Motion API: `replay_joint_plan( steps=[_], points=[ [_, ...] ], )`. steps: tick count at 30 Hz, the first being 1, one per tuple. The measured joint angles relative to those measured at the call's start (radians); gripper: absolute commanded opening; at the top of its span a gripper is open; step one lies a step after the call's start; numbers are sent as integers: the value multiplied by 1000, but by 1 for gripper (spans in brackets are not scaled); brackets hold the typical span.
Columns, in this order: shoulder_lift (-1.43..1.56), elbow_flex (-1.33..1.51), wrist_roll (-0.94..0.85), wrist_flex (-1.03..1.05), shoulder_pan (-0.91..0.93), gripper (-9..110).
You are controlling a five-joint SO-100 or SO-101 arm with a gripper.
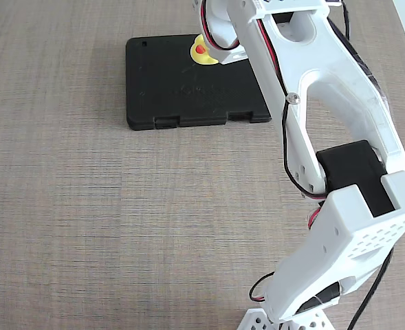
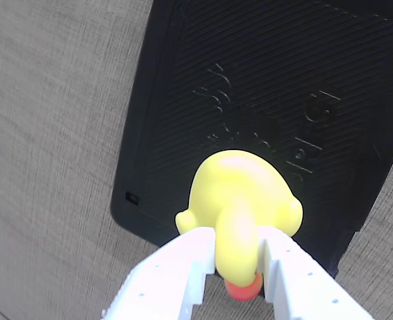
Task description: Grasp a duck and put it on the black surface.
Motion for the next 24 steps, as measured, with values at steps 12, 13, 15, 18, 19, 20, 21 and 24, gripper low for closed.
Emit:
replay_joint_plan(
  steps=[12,13,15,18,19,20,21,24],
  points=[
    [-150,0,6,-109,3,3],
    [-158,0,6,-115,3,3],
    [-169,0,8,-127,3,3],
    [-181,0,8,-138,3,3],
    [-187,0,8,-141,3,3],
    [-193,0,8,-144,3,3],
    [-202,0,8,-147,3,3],
    [-219,0,8,-153,3,3]
  ],
)
